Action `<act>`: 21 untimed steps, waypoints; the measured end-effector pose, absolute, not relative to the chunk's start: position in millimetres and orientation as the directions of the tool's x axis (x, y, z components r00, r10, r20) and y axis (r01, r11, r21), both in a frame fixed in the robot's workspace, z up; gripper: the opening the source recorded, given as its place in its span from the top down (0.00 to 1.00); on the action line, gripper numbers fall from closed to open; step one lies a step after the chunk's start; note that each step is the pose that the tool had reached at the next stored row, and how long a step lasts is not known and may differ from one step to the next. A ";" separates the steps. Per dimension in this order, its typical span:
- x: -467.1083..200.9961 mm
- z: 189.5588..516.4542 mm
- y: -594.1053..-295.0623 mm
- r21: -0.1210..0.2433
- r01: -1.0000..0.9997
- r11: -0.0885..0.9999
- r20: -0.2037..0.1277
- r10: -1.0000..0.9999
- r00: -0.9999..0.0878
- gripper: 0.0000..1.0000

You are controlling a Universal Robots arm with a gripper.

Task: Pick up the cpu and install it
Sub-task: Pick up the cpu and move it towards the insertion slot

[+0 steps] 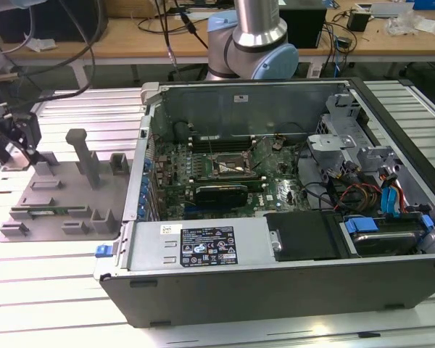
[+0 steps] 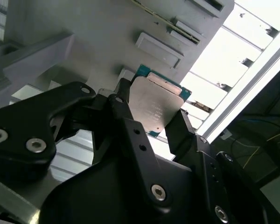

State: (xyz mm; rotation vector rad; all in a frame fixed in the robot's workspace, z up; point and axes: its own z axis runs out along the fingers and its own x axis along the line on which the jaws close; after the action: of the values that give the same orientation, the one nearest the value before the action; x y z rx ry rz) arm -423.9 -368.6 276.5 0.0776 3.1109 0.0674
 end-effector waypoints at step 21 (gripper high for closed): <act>-423.9 330.7 -368.2 0.044 0.049 0.998 -0.028 0.050 -0.998 0.45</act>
State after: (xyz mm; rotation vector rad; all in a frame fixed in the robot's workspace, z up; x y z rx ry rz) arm -423.9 -368.2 330.7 0.0776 3.1109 0.0673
